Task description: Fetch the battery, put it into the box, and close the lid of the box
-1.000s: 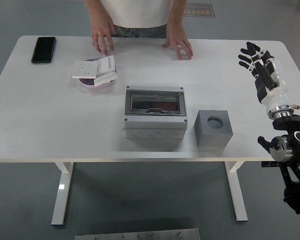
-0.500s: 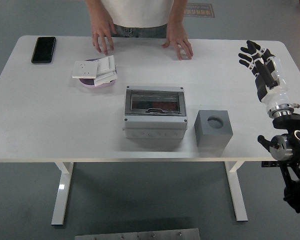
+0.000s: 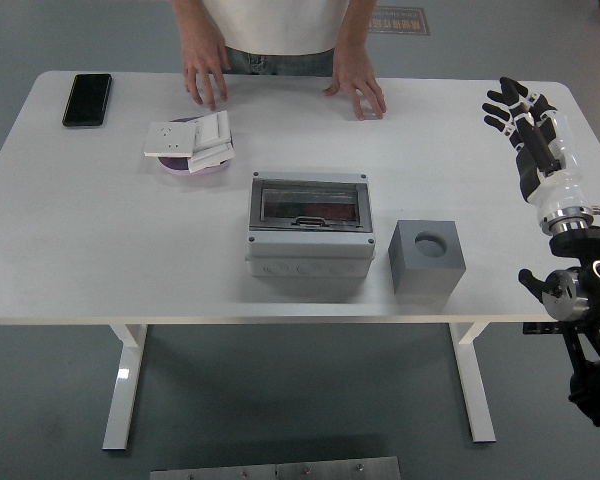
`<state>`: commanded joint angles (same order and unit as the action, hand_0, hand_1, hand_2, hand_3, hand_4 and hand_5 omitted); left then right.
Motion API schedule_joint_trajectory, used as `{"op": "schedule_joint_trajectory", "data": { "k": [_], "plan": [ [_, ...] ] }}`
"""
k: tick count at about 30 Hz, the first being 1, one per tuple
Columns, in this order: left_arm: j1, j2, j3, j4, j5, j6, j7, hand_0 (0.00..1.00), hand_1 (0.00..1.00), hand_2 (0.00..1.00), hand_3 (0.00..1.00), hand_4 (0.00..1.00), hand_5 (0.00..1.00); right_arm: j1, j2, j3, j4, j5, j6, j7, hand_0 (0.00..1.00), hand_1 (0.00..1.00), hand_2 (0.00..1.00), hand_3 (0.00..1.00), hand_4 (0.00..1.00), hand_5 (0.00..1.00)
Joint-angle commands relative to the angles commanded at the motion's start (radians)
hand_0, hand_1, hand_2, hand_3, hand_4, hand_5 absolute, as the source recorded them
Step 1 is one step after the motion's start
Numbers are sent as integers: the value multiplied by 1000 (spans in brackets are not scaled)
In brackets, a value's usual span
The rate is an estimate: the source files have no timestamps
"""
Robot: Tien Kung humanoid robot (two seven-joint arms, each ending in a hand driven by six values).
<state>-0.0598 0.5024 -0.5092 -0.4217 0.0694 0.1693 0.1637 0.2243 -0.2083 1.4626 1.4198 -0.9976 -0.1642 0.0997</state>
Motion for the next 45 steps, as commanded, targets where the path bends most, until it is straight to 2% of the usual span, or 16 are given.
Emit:
{"op": "schedule_joint_trajectory", "data": {
  "k": [17,45],
  "plan": [
    [6,-7,11,5,-23,-2,-13,605,719,599,586,437,2,4,16,-34,-17,13,-4,6,790,703,694,722,998,546],
    [8,0,12,3,-30,0,-13,607,719,599,586,438,2,18,9,-61,-20,23,-7,6,784,706,707,723,998,573]
  ]
}}
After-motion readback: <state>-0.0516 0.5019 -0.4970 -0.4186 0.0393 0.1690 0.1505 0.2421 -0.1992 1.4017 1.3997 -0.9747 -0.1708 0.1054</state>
